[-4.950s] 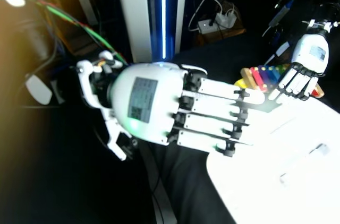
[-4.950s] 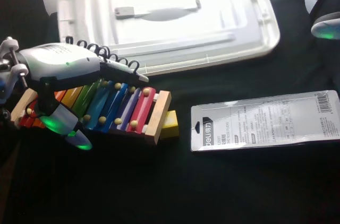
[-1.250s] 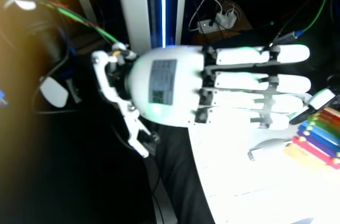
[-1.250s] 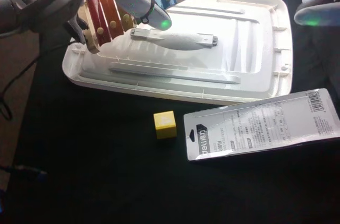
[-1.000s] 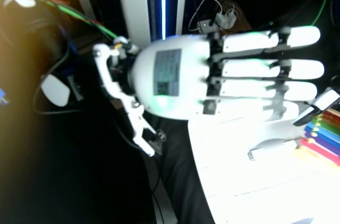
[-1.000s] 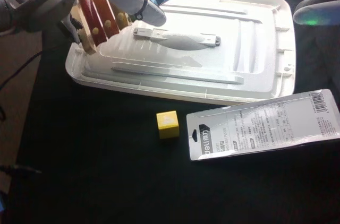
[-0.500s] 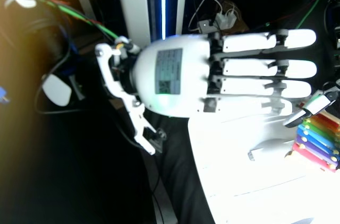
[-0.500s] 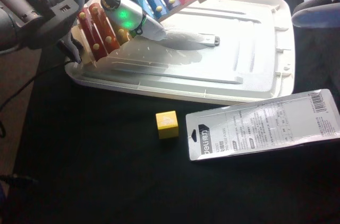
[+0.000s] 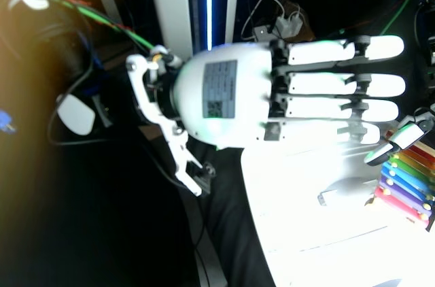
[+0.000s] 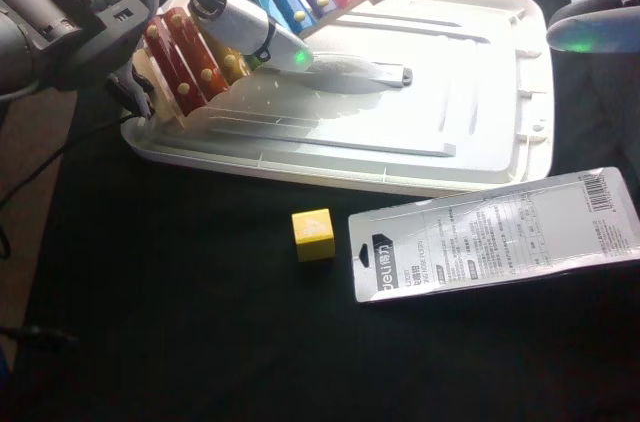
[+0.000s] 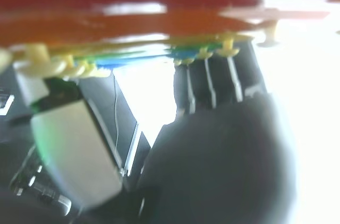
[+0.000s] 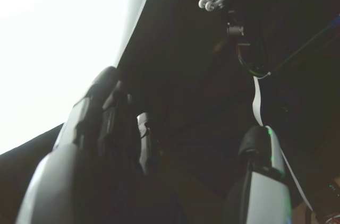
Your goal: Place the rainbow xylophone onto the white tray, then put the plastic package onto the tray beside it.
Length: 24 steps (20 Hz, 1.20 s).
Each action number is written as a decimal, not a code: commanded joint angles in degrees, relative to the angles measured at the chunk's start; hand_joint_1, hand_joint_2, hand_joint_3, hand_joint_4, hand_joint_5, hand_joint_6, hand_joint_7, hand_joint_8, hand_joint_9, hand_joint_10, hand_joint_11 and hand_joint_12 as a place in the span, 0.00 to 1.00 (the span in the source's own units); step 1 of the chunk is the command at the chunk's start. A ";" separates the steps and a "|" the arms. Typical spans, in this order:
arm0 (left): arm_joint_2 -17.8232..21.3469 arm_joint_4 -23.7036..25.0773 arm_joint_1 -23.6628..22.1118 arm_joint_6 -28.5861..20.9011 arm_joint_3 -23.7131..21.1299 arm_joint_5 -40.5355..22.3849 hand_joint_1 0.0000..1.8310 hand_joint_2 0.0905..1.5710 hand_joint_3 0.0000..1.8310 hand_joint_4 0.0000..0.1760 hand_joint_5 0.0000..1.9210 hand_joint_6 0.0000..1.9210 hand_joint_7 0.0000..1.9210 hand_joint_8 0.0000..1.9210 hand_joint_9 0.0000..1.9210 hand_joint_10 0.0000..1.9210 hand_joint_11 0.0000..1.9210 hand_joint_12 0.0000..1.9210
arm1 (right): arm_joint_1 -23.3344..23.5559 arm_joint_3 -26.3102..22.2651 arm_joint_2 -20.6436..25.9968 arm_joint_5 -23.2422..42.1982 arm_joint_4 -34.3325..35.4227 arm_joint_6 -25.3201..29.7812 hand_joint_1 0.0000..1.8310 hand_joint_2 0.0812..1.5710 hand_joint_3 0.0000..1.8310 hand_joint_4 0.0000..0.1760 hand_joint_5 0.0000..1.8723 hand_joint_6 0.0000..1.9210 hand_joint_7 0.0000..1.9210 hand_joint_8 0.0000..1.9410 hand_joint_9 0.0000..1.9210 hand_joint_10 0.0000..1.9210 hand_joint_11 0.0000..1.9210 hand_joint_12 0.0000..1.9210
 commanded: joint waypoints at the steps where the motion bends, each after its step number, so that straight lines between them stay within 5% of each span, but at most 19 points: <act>1: -0.37 -1.61 0.15 -0.78 0.50 -4.44 0.52 0.52 0.00 0.14 0.17 0.00 0.22 0.00 0.25 0.00 0.16 0.19 | 1.09 -0.15 -0.13 5.55 3.48 0.41 0.47 0.49 0.00 0.57 0.08 0.00 0.08 0.00 0.11 0.00 0.02 0.41; 2: -0.40 -1.61 0.14 -0.78 0.53 -4.46 0.52 0.51 0.00 0.21 0.15 0.00 0.20 0.00 0.21 0.00 0.13 0.17 | 1.13 -0.25 -0.12 5.56 3.48 0.41 0.47 0.48 0.00 0.57 0.09 0.00 0.08 0.00 0.11 0.00 0.03 0.39; 4: -0.34 -1.62 0.12 -0.93 0.53 -4.45 0.51 0.50 0.00 0.13 0.12 0.00 0.16 0.00 0.17 0.00 0.11 0.16 | 1.38 -0.47 -0.09 5.62 3.46 0.42 0.47 0.46 0.00 0.60 0.08 0.00 0.08 0.00 0.11 0.00 0.05 0.40; 7: -0.23 -1.65 0.12 -1.08 0.58 -4.06 0.49 0.47 0.00 0.21 0.10 0.00 0.10 0.00 0.11 0.00 0.06 0.14 | 1.64 -0.60 -0.03 5.64 3.33 0.42 0.47 0.45 0.00 0.66 0.06 0.00 0.07 0.00 0.11 0.00 0.06 0.40; 9: -0.23 -1.64 0.12 -1.07 0.61 -3.83 0.46 0.45 0.00 0.54 0.06 0.00 0.04 0.00 0.05 0.00 0.01 0.12 | 1.70 -0.68 0.03 5.65 3.27 0.42 0.47 0.45 0.00 0.62 0.06 0.00 0.06 0.00 0.11 0.00 0.05 0.40; 10: -0.19 -1.64 0.06 -1.34 0.58 -3.86 0.45 0.43 0.00 0.71 0.02 0.00 0.00 0.00 0.01 0.00 0.00 0.08 | 1.80 -0.76 0.09 5.66 3.27 0.42 0.46 0.46 0.00 0.71 0.05 0.00 0.05 0.00 0.09 0.00 0.04 0.40; 11: -0.16 -1.64 -0.07 -1.60 0.55 -4.05 0.45 0.43 0.00 0.71 0.02 0.00 0.00 0.00 0.01 0.00 0.00 0.08 | 1.84 -0.84 0.17 5.69 3.25 0.42 0.46 0.46 0.00 0.71 0.05 0.00 0.05 0.00 0.09 0.00 0.04 0.40; 12: -0.05 -1.64 -0.28 -1.83 0.43 -4.29 0.45 0.42 0.00 0.92 0.00 0.00 0.00 0.00 0.00 0.00 0.00 0.02 | 1.89 -0.94 0.28 5.70 3.19 0.42 0.44 0.45 0.00 0.72 0.05 0.00 0.05 0.00 0.09 0.00 0.06 0.40; 13: 0.25 -1.64 -0.57 -1.91 0.05 -4.43 0.44 0.42 0.00 0.98 0.00 0.00 0.00 0.00 0.00 0.00 0.00 0.00 | 1.93 -1.07 0.42 5.70 3.13 0.42 0.44 0.45 0.00 0.71 0.04 0.00 0.06 0.00 0.10 0.00 0.06 0.40; 15: 1.56 -1.41 -1.43 -1.91 -1.54 -4.93 0.42 0.42 0.00 1.00 0.00 0.00 0.00 0.00 0.00 0.00 0.01 0.01 | 1.98 -1.48 0.88 5.70 2.87 0.42 0.45 0.45 0.00 0.77 0.04 0.00 0.07 0.00 0.10 0.00 0.06 0.38; 19: 6.58 -0.64 -4.12 -1.84 -6.91 -8.33 0.36 0.42 0.00 1.00 0.00 0.00 0.00 0.00 0.00 0.00 0.00 0.00 | 2.07 -3.24 3.09 5.59 1.75 0.43 0.46 0.47 0.00 0.51 0.03 0.00 0.05 0.00 0.13 0.01 0.05 0.37; 20: 8.29 -0.52 -4.83 -0.94 -8.85 -8.88 0.37 0.43 0.00 1.00 0.00 0.00 0.00 0.00 0.00 0.00 0.00 0.00 | 2.07 -4.02 4.18 5.20 1.38 0.43 0.45 0.46 0.00 0.72 0.02 0.00 0.05 0.00 0.12 0.00 0.05 0.37; 21: 10.17 -0.46 -5.66 0.72 -11.09 -9.00 0.43 0.43 0.00 1.00 0.00 0.00 0.00 0.00 0.00 0.00 0.00 0.00 | 2.07 -4.86 5.39 4.64 0.83 0.43 0.47 0.46 0.00 0.79 0.00 0.00 0.04 0.00 0.08 0.00 0.02 0.35; 24: 14.37 1.09 -6.61 2.41 -15.36 -9.00 0.42 0.41 0.00 1.00 0.00 0.00 0.00 0.00 0.00 0.00 0.02 0.01 | 2.05 -6.74 7.97 2.66 -0.86 0.43 0.46 0.48 0.01 0.82 0.00 0.00 0.05 0.00 0.08 0.00 0.02 0.35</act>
